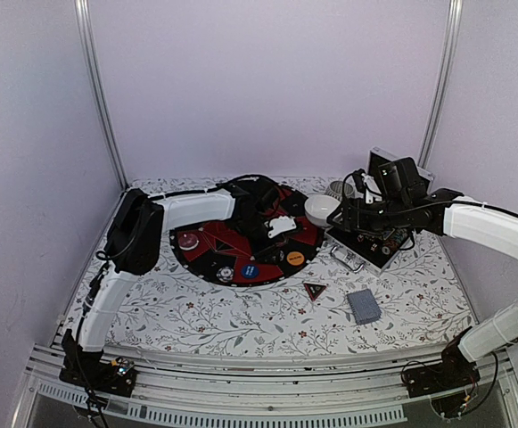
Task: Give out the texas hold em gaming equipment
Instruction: Place the poker chips pile at the big blind area, then adjust the poker chips pile in the big blind area.
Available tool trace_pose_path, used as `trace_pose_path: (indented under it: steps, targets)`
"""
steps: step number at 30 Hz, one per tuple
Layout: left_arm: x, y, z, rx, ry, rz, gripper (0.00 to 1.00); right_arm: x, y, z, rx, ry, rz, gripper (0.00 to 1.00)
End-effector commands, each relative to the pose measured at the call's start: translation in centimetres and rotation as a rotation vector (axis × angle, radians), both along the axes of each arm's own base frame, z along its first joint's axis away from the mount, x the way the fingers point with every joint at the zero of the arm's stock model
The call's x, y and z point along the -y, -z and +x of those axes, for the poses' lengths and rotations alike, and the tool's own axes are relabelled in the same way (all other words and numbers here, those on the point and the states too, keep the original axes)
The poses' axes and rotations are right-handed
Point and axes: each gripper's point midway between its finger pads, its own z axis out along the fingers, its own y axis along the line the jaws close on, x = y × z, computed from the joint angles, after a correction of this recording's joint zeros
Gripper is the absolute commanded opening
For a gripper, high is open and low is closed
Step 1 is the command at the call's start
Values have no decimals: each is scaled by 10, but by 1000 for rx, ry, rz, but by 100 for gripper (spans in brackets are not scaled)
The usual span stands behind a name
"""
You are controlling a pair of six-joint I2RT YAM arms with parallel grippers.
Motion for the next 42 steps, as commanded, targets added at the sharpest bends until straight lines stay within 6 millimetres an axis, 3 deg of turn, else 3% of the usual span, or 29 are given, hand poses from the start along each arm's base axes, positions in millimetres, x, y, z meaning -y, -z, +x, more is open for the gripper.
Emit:
trace_pose_path:
  steps: [1,6,8,11,13,16,18,27,32,35,42]
  targets:
    - [-1,-2,-4,-36,2,-14,68,3,-14,3,38,8,-4,72]
    - [11,-59,0,-30,-31,-180,72,3,-13,2,35,7,-6,72]
    - [7,-82,5,-23,-72,-240,74,3,-12,2,32,9,-4,72]
    - [-8,-99,12,-54,-169,-288,75,4,-14,1,35,10,-3,72]
    - [-25,-95,21,-79,-259,-279,66,5,-14,0,36,12,-3,72]
    - [-57,-70,39,-66,-396,-189,34,5,-14,0,35,14,-1,72]
    - [-67,-52,41,-74,-429,-135,27,4,-14,0,32,13,0,73]
    - [-41,-12,23,-154,-351,-128,24,5,-13,-1,27,14,4,72]
    - [-37,10,11,-166,-303,-58,24,7,-14,-3,27,21,3,72]
    - [-32,16,1,-165,-255,-33,23,7,-14,-3,27,22,3,73]
    - [-24,13,-2,-144,-185,-28,24,4,-15,0,26,14,6,72]
